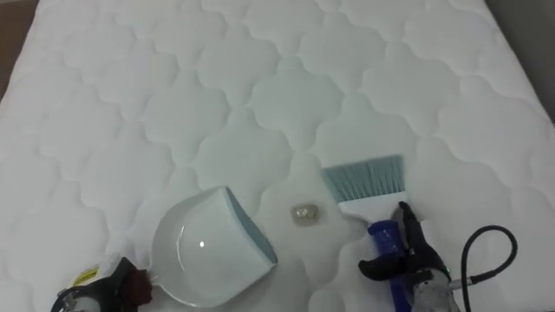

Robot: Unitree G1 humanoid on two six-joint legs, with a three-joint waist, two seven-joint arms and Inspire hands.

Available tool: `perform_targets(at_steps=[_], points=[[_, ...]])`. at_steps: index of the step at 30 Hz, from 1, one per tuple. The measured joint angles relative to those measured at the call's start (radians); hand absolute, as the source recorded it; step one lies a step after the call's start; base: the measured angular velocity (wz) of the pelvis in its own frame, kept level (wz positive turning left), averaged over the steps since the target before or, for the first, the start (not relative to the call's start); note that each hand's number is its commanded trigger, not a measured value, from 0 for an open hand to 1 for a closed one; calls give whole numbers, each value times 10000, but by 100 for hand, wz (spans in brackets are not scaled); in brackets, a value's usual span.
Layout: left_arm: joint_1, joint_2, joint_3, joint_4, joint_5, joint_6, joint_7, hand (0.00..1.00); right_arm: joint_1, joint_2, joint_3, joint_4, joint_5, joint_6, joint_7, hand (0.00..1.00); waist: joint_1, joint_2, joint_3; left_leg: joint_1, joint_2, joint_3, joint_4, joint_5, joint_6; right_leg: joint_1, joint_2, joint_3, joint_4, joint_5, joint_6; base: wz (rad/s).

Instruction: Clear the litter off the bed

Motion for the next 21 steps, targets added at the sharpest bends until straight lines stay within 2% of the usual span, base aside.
perform_targets(at_steps=[5, 8, 17, 18, 19, 21], points=[[-29, 0, 12, 73, -2, -5, 35, 100, 10, 113, -4, 64, -77, 2, -81, 0, -24, -124, 44, -15, 1, 15, 6, 0, 1, -24, -6, 17, 6, -4, 3, 0], [-30, 29, 11, 73, 4, -12, 35, 100, 104, 87, -2, 72, -77, -5, -88, 0, -38, -180, 30, -55, 1, 14, 16, -1, 2, -24, -10, -12, -40, 2, 12, 0], [-105, 31, -152, 75, -1, -13, 216, 100, 254, 87, 35, 72, -27, -157, -311, 0, -126, -179, 31, -201, 13, 33, 58, -2, 4, -120, -24, -63, -64, 6, 17, 2], [-132, 27, -198, 73, 0, -21, 281, 100, 255, 89, 38, 63, -39, -179, -384, 39, -126, -170, 29, -269, 15, 38, 75, -1, 6, -188, -21, -62, -52, 6, 17, 0], [-173, 27, -198, 73, 10, -26, 304, 100, 256, 90, 39, 63, -93, -185, -433, 100, -123, -168, 30, -324, 14, 34, 83, 1, 8, -229, -18, -67, -37, 6, 15, 0], [-195, 27, -197, 73, 14, -26, 331, 100, 256, 90, 39, 63, -154, -189, -520, 100, -118, -167, 30, -371, 13, 33, 82, 0, 8, -276, -18, -68, -26, 8, 14, 0]])
